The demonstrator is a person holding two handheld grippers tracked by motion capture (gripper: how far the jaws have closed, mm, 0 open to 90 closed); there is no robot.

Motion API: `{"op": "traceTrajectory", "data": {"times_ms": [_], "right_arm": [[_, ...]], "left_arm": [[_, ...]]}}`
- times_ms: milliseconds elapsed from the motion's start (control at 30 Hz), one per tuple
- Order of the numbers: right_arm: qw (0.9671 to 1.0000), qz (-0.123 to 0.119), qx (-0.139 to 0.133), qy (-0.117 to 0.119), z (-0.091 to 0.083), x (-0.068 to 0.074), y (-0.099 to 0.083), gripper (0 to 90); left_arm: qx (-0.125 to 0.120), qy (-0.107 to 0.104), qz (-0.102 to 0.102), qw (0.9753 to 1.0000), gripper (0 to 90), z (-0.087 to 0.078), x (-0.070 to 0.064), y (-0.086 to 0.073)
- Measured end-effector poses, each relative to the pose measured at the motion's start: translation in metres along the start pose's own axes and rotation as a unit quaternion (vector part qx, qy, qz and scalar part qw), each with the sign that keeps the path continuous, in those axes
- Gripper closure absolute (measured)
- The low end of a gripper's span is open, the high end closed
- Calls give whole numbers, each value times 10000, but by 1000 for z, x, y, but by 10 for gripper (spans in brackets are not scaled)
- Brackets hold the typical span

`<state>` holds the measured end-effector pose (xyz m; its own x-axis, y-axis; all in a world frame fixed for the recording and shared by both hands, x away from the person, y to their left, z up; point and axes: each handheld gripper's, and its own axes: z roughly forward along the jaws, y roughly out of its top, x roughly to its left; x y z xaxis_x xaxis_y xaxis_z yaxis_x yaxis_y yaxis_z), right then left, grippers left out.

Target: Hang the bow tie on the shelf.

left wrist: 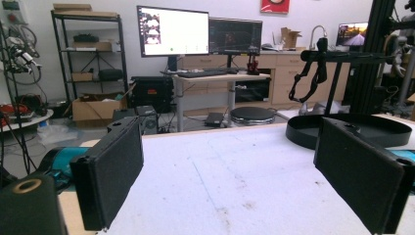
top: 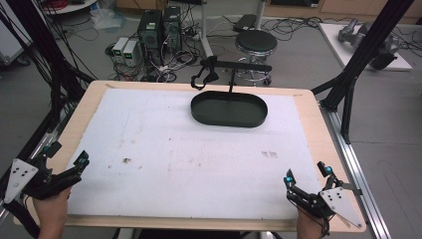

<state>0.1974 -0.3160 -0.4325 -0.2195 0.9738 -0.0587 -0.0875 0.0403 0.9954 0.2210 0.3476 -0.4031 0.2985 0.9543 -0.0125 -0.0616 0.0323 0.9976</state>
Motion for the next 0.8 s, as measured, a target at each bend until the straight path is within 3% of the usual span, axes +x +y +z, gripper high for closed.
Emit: {"op": "traceTrajectory", "data": {"times_ms": [800], "right_arm": [[10000,-50,-11,58,-1,3,1,51]], "left_arm": [[-29,16,-186,9998,116,1,-1,-3]]}}
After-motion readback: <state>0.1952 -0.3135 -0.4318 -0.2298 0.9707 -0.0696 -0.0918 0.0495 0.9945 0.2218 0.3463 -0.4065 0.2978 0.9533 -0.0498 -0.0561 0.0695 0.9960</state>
